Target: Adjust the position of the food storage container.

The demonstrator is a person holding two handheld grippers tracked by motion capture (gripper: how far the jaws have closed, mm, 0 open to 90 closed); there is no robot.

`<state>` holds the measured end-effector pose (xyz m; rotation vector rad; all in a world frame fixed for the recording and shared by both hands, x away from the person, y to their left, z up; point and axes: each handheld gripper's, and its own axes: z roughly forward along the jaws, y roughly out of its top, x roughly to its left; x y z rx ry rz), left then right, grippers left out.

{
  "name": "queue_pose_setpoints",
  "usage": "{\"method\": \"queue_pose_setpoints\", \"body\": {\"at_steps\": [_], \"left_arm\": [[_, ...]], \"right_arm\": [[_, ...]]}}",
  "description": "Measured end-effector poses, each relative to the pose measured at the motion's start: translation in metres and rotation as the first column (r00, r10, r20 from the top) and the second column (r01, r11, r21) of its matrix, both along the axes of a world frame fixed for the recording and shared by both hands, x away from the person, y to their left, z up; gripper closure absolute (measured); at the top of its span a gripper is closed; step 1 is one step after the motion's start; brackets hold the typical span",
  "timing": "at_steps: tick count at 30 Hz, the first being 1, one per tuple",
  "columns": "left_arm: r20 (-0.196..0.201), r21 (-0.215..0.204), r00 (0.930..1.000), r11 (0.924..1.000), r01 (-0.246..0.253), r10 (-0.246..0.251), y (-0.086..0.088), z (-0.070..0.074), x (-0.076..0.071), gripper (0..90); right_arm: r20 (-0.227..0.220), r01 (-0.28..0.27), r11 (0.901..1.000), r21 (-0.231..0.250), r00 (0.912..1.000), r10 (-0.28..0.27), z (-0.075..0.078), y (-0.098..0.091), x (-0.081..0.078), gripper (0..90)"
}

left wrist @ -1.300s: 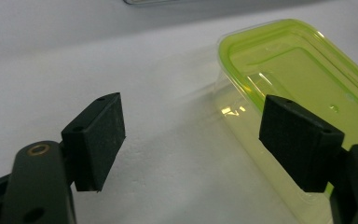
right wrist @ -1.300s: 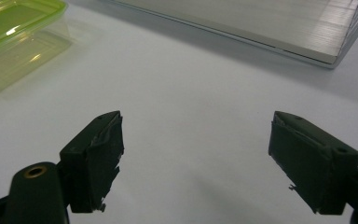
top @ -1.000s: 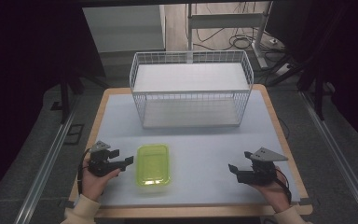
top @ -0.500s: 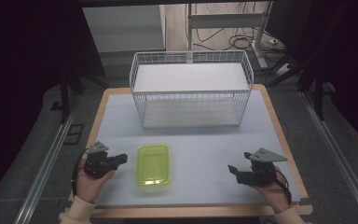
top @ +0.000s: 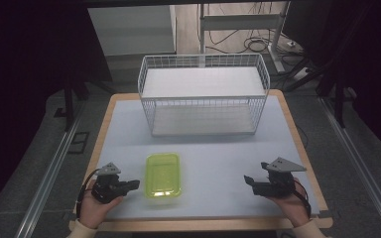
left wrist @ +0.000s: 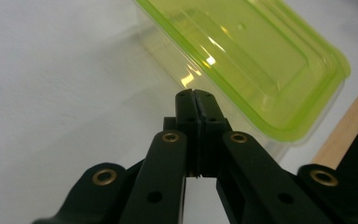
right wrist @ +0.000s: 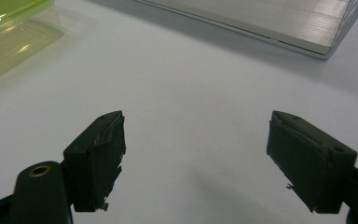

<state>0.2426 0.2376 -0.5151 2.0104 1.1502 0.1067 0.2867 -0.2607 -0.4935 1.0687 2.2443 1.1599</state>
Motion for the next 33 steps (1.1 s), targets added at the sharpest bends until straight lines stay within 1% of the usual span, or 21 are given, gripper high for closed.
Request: {"method": "queue_pose_setpoints", "body": {"at_steps": [1, 5, 7, 8, 9, 14, 18, 20, 26, 31, 33], "left_arm": [[-0.01, -0.008, 0.9998, 0.9999, 0.014, -0.014, -0.003, -0.001, -0.001, 89.6], [-0.022, -0.01, 0.9994, 0.9996, 0.028, -0.028, -0.005, -0.003, -0.001, 89.6], [-0.035, -0.014, 0.9986, 0.9991, 0.04, -0.041, -0.007, -0.005, -0.001, 89.6], [-0.035, -0.014, 0.9986, 0.9991, 0.04, -0.041, -0.007, -0.005, -0.001, 89.6], [-0.04, -0.004, 0.9981, 0.9989, 0.048, -0.048, -0.009, -0.006, -0.002, 89.5], [-0.046, 0.003, 0.9971, 0.9982, 0.061, -0.06, -0.011, -0.007, -0.002, 89.6], [-0.054, -0.009, 0.996, 0.9974, 0.071, -0.071, -0.013, -0.008, -0.002, 89.6], [-0.059, -0.015, 0.9947, 0.9964, 0.084, -0.085, -0.016, -0.009, -0.002, 89.6], [-0.07, -0.015, 0.99, 0.9925, 0.122, -0.122, -0.028, -0.011, -0.001, 89.5], [-0.068, -0.011, 0.9879, 0.9903, 0.139, -0.139, -0.035, -0.01, -0.001, 89.5], [-0.066, -0.007, 0.9857, 0.9879, 0.155, -0.155, -0.043, -0.01, -0.001, 89.6]], "right_arm": [[-0.004, -0.001, 1.0, -0.002, 1.0, 0.001, -0.001, 0.001, 0.0, 19.6], [-0.008, 0.0, 1.0, -0.005, 1.0, 0.0, -0.001, 0.001, 0.0, 19.6], [-0.008, 0.002, 1.0, -0.005, 1.0, -0.002, -0.001, 0.001, 0.0, 19.6], [-0.008, 0.002, 1.0, -0.005, 1.0, -0.002, -0.001, 0.001, 0.0, 19.6], [-0.012, 0.002, 1.0, -0.009, 0.9999, -0.002, -0.002, 0.0, 0.0, 19.6], [-0.018, 0.005, 0.9999, -0.014, 0.9998, -0.005, -0.003, 0.001, 0.001, 19.6], [-0.016, 0.004, 0.9999, -0.014, 0.9999, -0.004, -0.002, 0.001, 0.0, 19.6], [-0.016, 0.004, 0.9999, -0.014, 0.9999, -0.004, -0.003, 0.001, 0.0, 19.6], [-0.023, 0.001, 0.9998, -0.019, 0.9997, -0.001, -0.004, 0.002, 0.001, 19.6], [-0.022, 0.001, 0.9998, -0.02, 0.9997, -0.002, -0.004, 0.002, 0.001, 19.6], [-0.024, 0.001, 0.9998, -0.021, 0.9997, -0.002, -0.004, 0.002, 0.0, 19.6]]}}
